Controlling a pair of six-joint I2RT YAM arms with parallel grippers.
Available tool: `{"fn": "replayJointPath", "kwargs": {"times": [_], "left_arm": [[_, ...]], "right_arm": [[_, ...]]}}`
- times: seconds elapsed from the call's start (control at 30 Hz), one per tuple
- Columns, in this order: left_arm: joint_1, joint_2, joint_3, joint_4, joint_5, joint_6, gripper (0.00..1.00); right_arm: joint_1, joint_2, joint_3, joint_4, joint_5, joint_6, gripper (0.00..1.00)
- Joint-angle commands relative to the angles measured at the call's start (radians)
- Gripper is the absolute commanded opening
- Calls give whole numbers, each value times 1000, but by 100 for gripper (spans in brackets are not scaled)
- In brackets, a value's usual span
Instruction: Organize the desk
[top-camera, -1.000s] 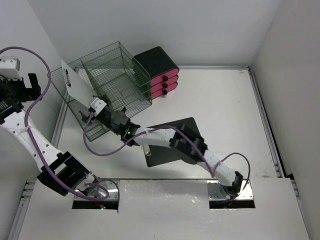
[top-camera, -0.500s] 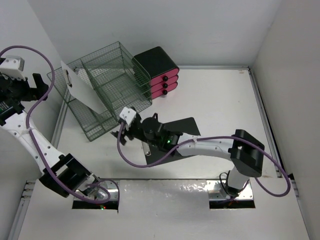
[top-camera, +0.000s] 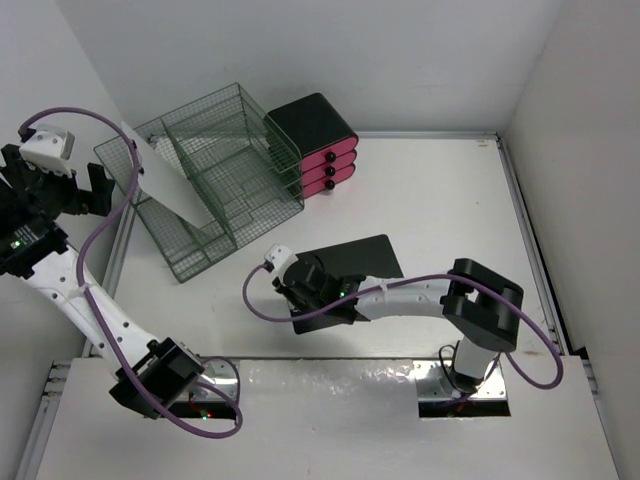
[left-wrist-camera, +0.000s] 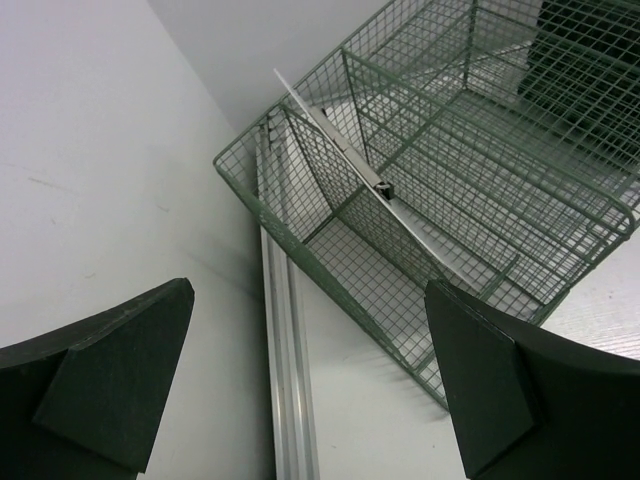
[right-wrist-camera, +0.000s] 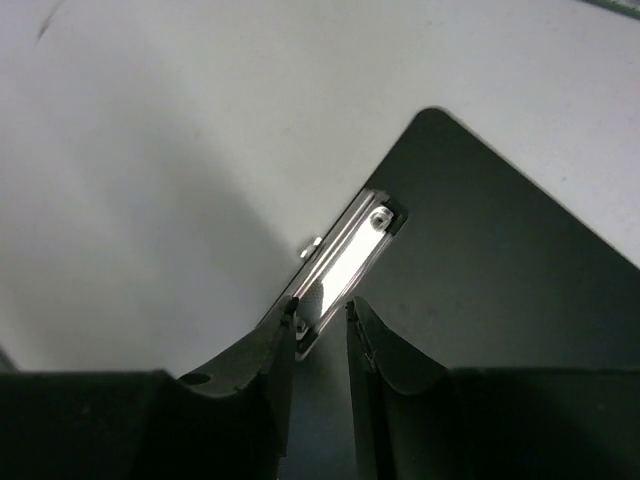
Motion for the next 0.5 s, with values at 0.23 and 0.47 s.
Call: {"fn": "replayJointPath", "kwargs": {"times": [0.23, 0.47], "left_arm": [[-48, 49, -8, 15, -4, -45, 99], [-182, 60, -30, 41, -96, -88, 100]], "right_arm": [[-120, 146, 178, -140, -82, 186, 36], [-134, 202, 223, -202, -126, 195, 35]]}}
